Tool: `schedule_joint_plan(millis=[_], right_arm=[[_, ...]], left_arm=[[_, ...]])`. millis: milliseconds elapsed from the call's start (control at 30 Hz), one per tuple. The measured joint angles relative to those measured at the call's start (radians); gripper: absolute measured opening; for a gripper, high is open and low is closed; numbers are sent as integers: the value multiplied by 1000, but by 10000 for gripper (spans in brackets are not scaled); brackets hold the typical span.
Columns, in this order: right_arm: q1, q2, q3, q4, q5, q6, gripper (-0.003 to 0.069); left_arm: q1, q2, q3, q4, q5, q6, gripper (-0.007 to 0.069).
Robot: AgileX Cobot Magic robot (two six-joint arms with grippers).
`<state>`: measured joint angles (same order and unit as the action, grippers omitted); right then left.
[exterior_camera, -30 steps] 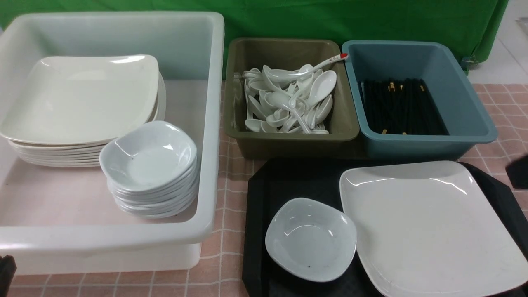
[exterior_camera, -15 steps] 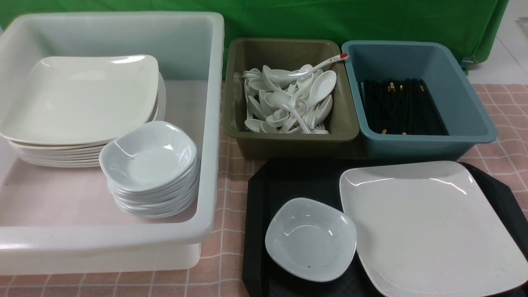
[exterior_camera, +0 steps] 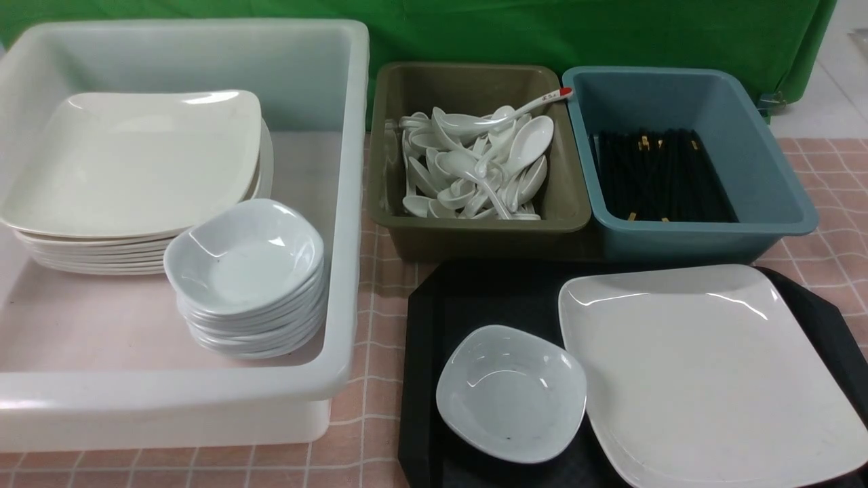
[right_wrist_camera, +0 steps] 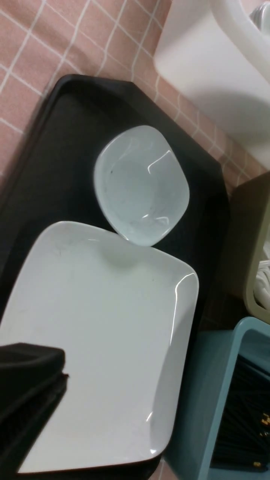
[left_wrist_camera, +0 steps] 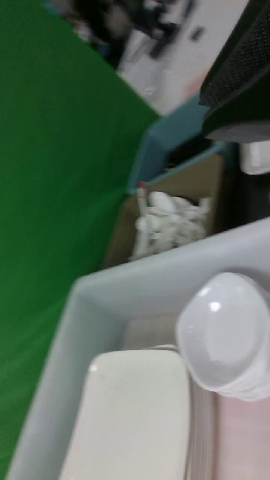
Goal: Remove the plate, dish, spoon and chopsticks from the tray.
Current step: Use the left arm to grab a small plate from the dinner plate
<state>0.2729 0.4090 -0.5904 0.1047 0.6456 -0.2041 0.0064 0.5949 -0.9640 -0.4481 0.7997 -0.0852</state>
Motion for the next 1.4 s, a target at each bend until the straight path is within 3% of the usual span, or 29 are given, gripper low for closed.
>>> schedule_joint_plan(millis=[33,100,133,200,367,433,567,600,767,833,1033,1233,1400], right_arm=[[0,0,0,-1,2,-1,72],[0,0,0,-1,8,-1,74],[0,0,0,-1,8,-1,74],[0,0,0,-1,9,-3,74],[0,0,0,-1,10,-3,80],[0,0,0,-1,13,-3,85],[0,0,0,-1,15,-3,88],[0,0,0,-1,16,-3,88],[0,0,0,-1,16,-3,90],[0,0,0,-1,20,-3,99],[0,0,0,-2,66,-3,103],[0,0,0,-2,73,-3,106],[0,0,0,-2,76,-3,111]], left_arm=[[0,142,-101,-38,162,93,21],[-1,309,-221,-156,317,218,21],[-2,339,-237,-170,336,244,21],[-47,526,-291,-364,388,372,21],[-208,701,-316,-408,388,397,21],[-342,799,-349,-345,372,358,22],[-505,958,-463,-173,369,252,43],[-505,967,-470,-162,369,252,46],[-628,1170,-636,63,378,204,143],[-669,1271,-706,150,395,222,224],[-705,1438,-832,286,407,322,353],[-700,1529,-857,486,350,340,402],[-681,1567,-859,504,319,353,415]])
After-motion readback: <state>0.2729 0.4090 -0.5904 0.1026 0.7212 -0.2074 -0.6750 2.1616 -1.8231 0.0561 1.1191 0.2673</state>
